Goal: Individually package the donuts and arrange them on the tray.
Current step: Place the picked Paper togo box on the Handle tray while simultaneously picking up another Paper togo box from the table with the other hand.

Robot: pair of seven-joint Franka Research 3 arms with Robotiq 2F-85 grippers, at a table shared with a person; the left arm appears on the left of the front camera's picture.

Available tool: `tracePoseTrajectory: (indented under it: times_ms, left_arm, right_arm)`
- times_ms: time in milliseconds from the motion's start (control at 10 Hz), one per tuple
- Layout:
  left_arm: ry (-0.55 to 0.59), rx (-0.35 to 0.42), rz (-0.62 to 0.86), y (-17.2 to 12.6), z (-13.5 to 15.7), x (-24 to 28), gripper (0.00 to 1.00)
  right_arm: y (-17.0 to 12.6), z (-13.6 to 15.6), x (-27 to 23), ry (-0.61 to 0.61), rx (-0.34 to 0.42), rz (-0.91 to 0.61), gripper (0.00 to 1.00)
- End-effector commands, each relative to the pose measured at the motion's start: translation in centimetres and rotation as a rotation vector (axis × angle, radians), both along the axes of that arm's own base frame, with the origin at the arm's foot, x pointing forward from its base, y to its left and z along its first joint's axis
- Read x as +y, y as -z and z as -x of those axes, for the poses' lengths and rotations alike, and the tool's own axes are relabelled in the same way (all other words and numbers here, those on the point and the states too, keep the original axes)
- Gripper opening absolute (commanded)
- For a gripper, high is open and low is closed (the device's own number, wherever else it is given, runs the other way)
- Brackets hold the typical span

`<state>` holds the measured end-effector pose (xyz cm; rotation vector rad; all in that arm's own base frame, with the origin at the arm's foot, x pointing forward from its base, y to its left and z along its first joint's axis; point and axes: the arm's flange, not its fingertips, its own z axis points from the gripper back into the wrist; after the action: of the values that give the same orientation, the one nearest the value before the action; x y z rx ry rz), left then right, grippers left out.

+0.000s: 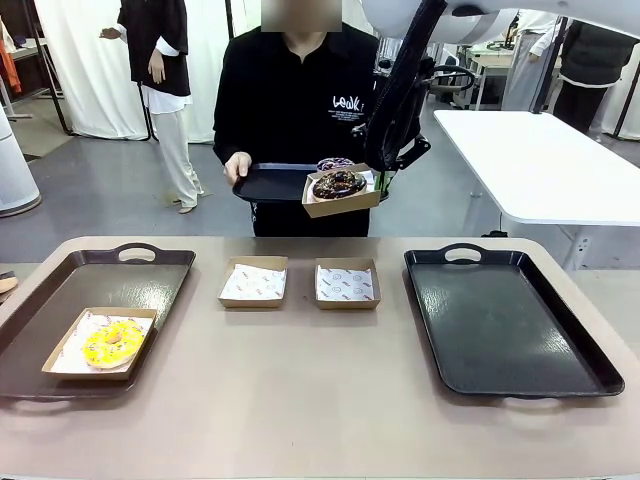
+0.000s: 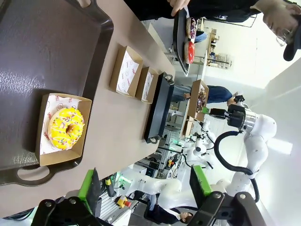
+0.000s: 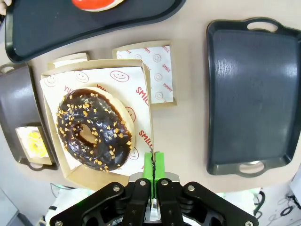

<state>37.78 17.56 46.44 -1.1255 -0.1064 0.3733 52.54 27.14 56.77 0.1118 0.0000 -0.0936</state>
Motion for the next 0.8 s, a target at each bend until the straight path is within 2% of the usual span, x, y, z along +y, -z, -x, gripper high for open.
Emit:
tracePoseTrajectory:
  times_ms: [0,700]
  left_arm:
    - [-0.007,-0.007,0.011,-0.13,0.40,-0.13,1.00]
    - [-0.007,-0.007,0.011,-0.13,0.40,-0.13,1.00]
  right_arm:
    - [-0.06,0.12,-0.08,0.003,-0.011,-0.004,0.00]
    - [-0.06,0.12,-0.08,0.003,-0.011,-0.004,0.00]
